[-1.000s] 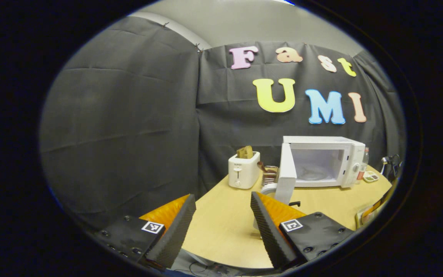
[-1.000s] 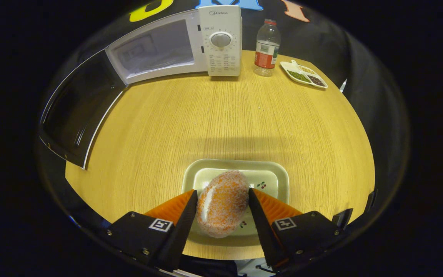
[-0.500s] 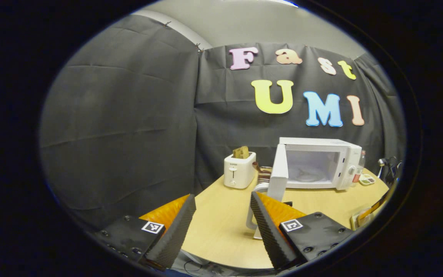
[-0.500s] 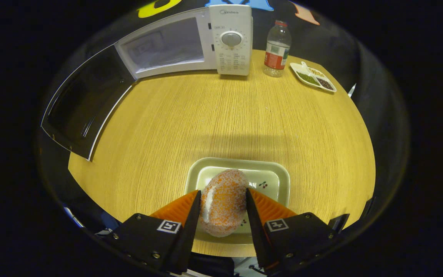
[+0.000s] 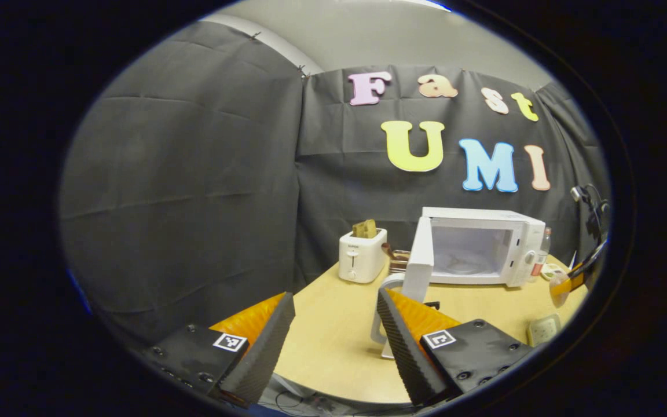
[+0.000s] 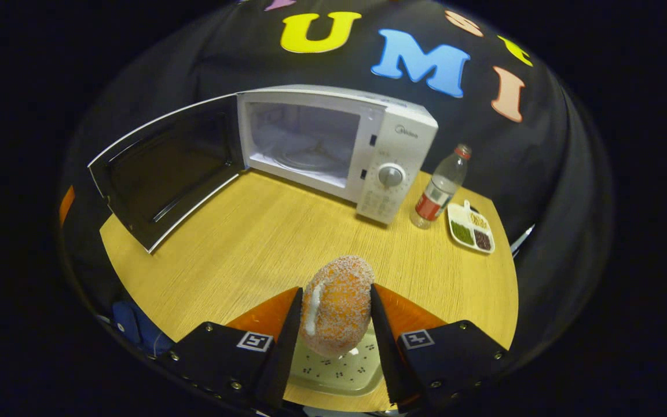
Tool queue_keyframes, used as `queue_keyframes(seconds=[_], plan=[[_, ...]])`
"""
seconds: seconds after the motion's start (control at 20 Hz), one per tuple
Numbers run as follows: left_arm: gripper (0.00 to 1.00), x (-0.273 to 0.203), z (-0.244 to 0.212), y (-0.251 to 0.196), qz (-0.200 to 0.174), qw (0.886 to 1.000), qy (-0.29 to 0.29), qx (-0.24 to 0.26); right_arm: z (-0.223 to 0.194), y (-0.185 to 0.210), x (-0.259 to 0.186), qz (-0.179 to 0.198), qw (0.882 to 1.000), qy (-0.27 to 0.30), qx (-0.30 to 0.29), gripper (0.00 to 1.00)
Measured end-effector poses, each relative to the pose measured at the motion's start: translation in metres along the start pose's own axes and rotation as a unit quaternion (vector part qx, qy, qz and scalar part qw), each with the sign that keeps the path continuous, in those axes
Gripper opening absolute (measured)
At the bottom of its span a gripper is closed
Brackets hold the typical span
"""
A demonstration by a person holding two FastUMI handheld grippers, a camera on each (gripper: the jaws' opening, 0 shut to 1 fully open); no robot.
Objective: Open the microwave oven with the left hand, put the food in, and close the microwave oven.
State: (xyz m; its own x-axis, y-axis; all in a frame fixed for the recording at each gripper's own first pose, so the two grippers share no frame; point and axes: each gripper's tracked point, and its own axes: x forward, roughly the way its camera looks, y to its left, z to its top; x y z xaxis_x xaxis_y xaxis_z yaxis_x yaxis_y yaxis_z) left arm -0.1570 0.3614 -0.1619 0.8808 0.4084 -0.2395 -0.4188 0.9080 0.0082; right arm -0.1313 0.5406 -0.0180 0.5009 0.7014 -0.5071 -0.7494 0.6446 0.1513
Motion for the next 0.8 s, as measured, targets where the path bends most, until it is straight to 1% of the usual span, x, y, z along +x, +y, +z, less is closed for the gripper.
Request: queue_keyframes(seconds=[0.05,0.15,0.3,0.5,0.65,0.8], plan=[[0.96,0.000,-0.003,0.003,0.004,1.000,0.003,0.000,0.015,0.002,0.001,-0.001,0.999,-0.018,-0.026,0.65],[0.95,-0.002,-0.005,0.007,0.010,1.000,0.006,-0.003,0.040,0.010,0.002,0.000,0.997,-0.048,-0.063,0.65],[0.94,-0.004,-0.008,0.013,0.020,1.000,0.010,-0.006,0.067,0.016,0.010,-0.001,0.993,-0.071,-0.098,0.65],[0.94,-0.005,-0.014,0.021,0.037,0.999,0.017,-0.005,0.101,0.021,0.026,0.000,0.986,-0.102,-0.129,0.65],[0.94,-0.006,-0.015,0.024,0.052,0.998,0.022,-0.009,0.129,0.023,0.040,-0.005,0.976,-0.134,-0.169,0.65],[0.96,-0.007,-0.013,0.024,0.070,0.997,0.020,-0.014,0.149,0.032,0.059,0.002,0.966,-0.154,-0.208,0.65]])
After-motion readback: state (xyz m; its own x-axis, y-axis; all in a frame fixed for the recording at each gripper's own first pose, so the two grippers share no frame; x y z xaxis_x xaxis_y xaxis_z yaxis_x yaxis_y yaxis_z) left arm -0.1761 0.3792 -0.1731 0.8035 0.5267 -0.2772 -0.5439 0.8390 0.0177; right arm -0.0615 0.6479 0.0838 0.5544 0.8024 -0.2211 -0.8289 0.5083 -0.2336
